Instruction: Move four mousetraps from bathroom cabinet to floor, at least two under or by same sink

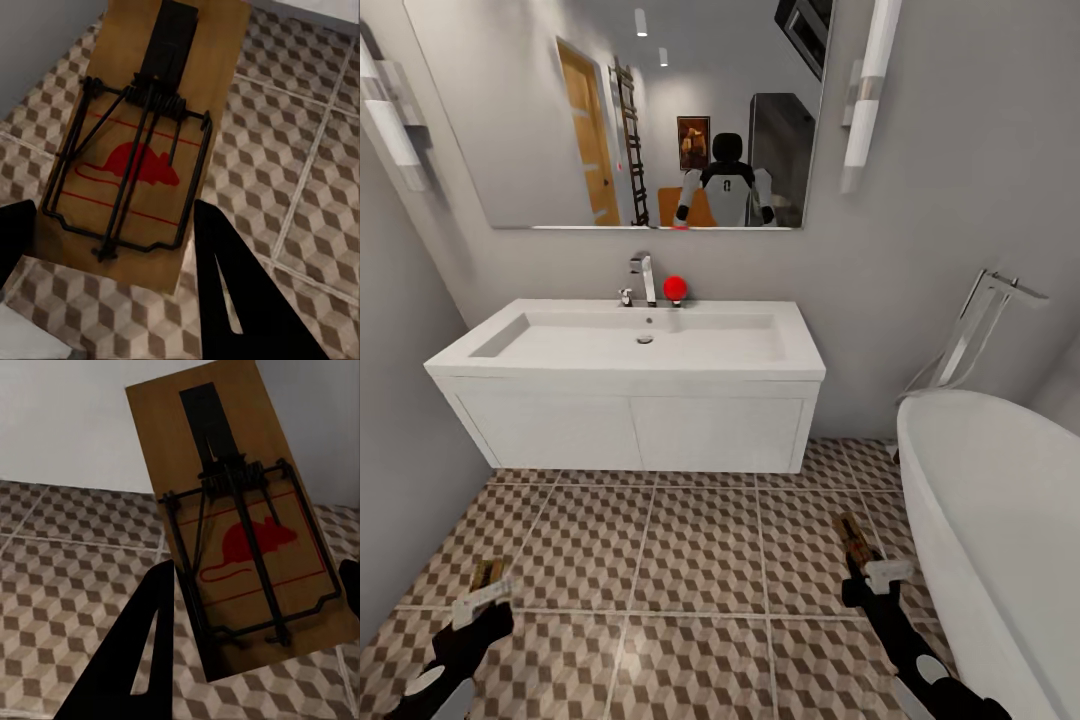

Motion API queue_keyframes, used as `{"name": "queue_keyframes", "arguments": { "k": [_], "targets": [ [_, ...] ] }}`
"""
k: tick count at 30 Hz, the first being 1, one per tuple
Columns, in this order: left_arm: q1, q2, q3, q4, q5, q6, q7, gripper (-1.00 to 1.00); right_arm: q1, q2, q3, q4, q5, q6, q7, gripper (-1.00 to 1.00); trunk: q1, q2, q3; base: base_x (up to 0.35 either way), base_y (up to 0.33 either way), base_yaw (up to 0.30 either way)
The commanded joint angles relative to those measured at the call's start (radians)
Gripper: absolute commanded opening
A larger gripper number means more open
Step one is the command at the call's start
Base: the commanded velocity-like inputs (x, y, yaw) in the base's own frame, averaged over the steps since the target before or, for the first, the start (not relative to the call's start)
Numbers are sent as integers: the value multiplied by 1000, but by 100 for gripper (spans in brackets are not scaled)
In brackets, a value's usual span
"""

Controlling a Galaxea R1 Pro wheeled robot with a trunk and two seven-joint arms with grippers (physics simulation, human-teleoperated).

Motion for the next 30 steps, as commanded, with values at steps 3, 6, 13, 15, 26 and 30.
{"name": "queue_keyframes", "arguments": {
  "k": [3, 6, 13, 15, 26, 30],
  "targets": [
    [-1, 28, 108, 20, 9, -26, -139, -100, -1, 3, 9, 17, 36, -11, -4, -100, 0, -1, -1, 0, 0, 0],
    [-1, 31, 151, 64, -1, -35, -337, -100, -1, 13, 9, 28, 61, -20, -4, -100, 0, -1, -1, 0, 0, 0],
    [-1, -56, 76, 87, -229, -40, -438, -100, -1, 18, 9, 33, 70, -37, -4, -100, 0, -1, -1, 0, 0, 0],
    [-1, -81, 67, 88, -294, -40, -441, -100, -1, 19, 9, 33, 70, -38, -5, -100, 0, -1, -1, 0, 0, 0],
    [-1, -129, 60, 88, -343, -40, -441, -100, -1, 22, 9, 33, 70, -39, -7, -100, 0, -1, -1, 0, 0, 0],
    [-1, -134, 60, 88, -344, -40, -441, -100, -1, 22, 9, 33, 70, -39, -7, -100, 0, -1, -1, 0, 0, 0]
  ]
}}
